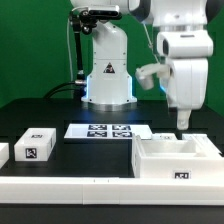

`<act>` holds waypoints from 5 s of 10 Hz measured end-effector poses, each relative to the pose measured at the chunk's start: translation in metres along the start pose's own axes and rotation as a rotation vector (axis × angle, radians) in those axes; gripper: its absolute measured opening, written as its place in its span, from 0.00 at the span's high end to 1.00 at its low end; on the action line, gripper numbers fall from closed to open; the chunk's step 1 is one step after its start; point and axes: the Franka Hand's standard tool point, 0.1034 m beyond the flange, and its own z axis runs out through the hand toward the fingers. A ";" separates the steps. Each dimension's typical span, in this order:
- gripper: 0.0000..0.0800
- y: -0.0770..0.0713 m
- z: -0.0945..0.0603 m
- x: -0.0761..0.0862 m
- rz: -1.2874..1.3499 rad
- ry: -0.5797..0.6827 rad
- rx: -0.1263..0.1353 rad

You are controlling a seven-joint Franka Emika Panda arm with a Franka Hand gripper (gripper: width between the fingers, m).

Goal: Assemble cabinet

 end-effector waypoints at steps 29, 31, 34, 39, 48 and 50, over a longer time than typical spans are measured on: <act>0.93 -0.071 0.076 0.045 0.114 0.073 0.043; 0.93 -0.071 0.076 0.045 0.114 0.073 0.043; 0.92 -0.069 0.044 0.019 0.048 0.020 0.054; 0.92 -0.069 0.023 -0.007 0.007 0.002 0.028; 0.92 -0.048 0.020 -0.010 0.011 0.002 0.027; 0.92 -0.046 0.021 -0.013 0.017 -0.002 0.040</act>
Offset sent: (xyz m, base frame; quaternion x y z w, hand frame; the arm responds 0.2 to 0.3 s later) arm -0.0565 0.0305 -0.0775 -0.0095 0.0206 0.0804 0.9965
